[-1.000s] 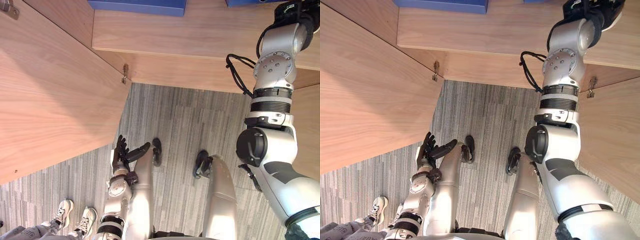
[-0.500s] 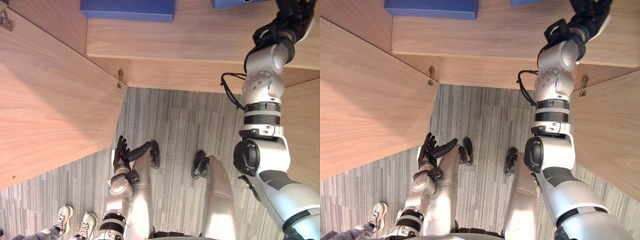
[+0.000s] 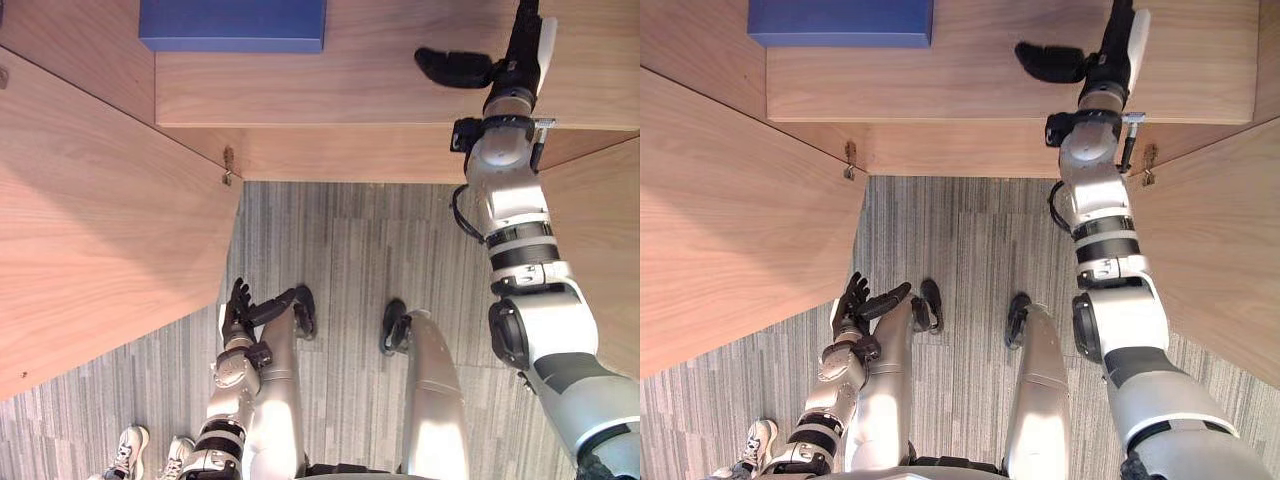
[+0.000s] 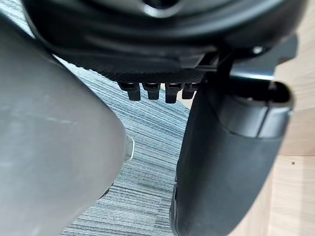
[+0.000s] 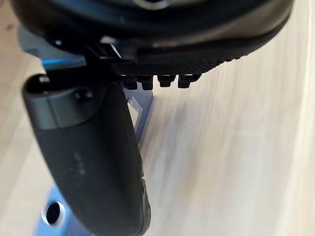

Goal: Walk over to the cabinet, pick up the folder, carry it to the office cabinet, place the folder inside the office cabinet, then close the office cabinet door

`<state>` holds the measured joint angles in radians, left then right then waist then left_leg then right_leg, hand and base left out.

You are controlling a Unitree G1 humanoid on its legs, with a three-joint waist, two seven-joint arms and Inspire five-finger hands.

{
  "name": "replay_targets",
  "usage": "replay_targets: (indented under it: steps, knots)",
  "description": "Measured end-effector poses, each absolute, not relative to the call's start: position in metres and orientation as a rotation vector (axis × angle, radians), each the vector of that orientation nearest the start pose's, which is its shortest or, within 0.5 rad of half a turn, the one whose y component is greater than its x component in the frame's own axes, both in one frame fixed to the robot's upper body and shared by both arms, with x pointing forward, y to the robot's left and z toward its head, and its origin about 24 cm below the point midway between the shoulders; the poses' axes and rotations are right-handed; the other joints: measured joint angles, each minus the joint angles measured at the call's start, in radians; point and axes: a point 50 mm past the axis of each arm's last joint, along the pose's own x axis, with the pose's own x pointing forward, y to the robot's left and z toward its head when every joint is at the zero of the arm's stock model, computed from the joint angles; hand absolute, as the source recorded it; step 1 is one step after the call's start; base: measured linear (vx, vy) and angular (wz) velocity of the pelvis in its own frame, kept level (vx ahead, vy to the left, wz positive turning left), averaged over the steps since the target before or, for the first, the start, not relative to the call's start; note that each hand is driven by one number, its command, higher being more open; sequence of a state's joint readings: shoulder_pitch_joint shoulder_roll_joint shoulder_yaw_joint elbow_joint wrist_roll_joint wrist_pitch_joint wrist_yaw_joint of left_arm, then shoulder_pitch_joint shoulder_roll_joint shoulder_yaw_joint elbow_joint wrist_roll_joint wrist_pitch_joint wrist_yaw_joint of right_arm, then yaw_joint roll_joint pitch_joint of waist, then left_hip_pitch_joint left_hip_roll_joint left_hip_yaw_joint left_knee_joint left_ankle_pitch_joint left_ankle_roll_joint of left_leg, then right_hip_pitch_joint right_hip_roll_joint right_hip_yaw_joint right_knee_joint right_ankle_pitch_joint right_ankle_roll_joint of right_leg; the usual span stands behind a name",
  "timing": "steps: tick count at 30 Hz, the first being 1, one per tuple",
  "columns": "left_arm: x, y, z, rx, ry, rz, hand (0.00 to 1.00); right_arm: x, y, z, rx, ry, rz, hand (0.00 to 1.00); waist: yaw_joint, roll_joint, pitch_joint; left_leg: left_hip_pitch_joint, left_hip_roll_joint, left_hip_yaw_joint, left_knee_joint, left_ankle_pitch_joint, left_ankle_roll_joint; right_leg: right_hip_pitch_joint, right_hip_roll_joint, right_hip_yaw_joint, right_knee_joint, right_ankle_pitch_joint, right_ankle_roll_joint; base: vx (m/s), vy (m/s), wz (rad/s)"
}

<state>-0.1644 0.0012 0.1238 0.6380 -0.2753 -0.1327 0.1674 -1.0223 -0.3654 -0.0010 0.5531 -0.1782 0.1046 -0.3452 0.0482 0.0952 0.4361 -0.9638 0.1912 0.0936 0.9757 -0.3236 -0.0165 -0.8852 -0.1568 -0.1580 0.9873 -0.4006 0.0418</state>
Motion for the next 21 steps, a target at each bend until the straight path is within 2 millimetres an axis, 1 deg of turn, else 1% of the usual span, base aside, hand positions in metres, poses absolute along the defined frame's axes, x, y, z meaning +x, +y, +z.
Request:
replay_targets:
  steps: [1, 4, 5, 6, 10, 14, 16, 18, 21]
  knots:
    - [0.255, 0.176, -0.052, -0.265, 0.361, 0.326, 1.0, 0.39, -0.188, 0.262, -0.472, -0.458, -0.389, 1.0, -0.002, -0.004, -0.001, 0.0, 0.0, 0.0, -0.001, 0.0, 0.0, 0.0, 0.0, -0.001, 0.0, 0.0, 0.0, 0.0, -0.042, 0.01]
    - [0.255, 0.184, -0.051, -0.243, 0.361, 0.327, 1.0, 0.38, -0.182, 0.243, -0.7, -0.462, -0.265, 1.0, -0.017, -0.035, -0.004, 0.002, 0.001, 0.001, -0.009, 0.0, 0.0, 0.0, 0.0, -0.004, -0.005, 0.0, 0.0, 0.0, -0.045, -0.01]
    - [0.255, 0.185, -0.051, -0.241, 0.361, 0.327, 1.0, 0.379, -0.181, 0.241, -0.712, -0.461, -0.251, 1.0, -0.018, -0.037, -0.004, 0.002, 0.001, 0.001, -0.009, 0.0, 0.0, 0.0, 0.0, -0.005, -0.005, 0.0, 0.0, 0.0, -0.04, -0.01]
    - [0.256, 0.188, -0.051, -0.232, 0.362, 0.321, 1.0, 0.378, -0.179, 0.234, -0.753, -0.45, -0.201, 0.0, -0.022, -0.046, -0.005, 0.003, 0.001, 0.001, -0.011, 0.0, 0.0, 0.001, 0.0, -0.005, -0.006, 0.0, 0.0, 0.0, -0.037, 0.0]
    - [0.256, 0.189, -0.05, -0.229, 0.359, 0.298, 1.0, 0.372, -0.177, 0.216, -0.857, -0.431, -0.084, 0.0, -0.02, -0.05, -0.005, 0.004, 0.0, 0.001, -0.015, 0.0, 0.0, 0.003, -0.001, -0.006, -0.011, 0.0, 0.0, 0.0, -0.016, 0.01]
    - [0.256, 0.19, -0.05, -0.214, 0.359, 0.281, 1.0, 0.359, -0.178, 0.22, -0.896, -0.51, -0.014, 0.0, -0.02, -0.052, -0.005, 0.009, -0.001, 0.001, -0.021, 0.0, 0.0, 0.009, -0.002, -0.01, -0.016, 0.0, 0.0, 0.0, -0.025, 0.02]
    - [0.255, 0.191, -0.05, -0.194, 0.361, 0.274, 1.0, 0.355, -0.177, 0.218, -0.863, -0.529, 0.022, 0.0, -0.019, -0.057, -0.005, 0.018, -0.003, 0.001, -0.027, 0.001, -0.002, 0.016, -0.004, -0.011, -0.018, 0.0, 0.0, 0.01, -0.05, 0.03]
    - [0.255, 0.192, -0.05, -0.179, 0.355, 0.263, 1.0, 0.352, -0.176, 0.215, -0.778, -0.533, 0.067, 0.0, -0.015, -0.066, -0.004, 0.024, -0.006, 0.001, -0.037, 0.004, -0.007, 0.02, -0.005, -0.013, -0.022, 0.0, 0.0, 0.0, -0.059, 0.03]
    - [0.256, 0.191, -0.049, -0.157, 0.345, 0.245, 1.0, 0.349, -0.177, 0.21, -0.686, -0.526, 0.095, 0.0, -0.01, -0.067, -0.003, 0.023, -0.008, 0.0, -0.045, 0.007, -0.008, 0.02, -0.007, -0.016, -0.026, 0.0, 0.0, 0.0, -0.048, 0.04]
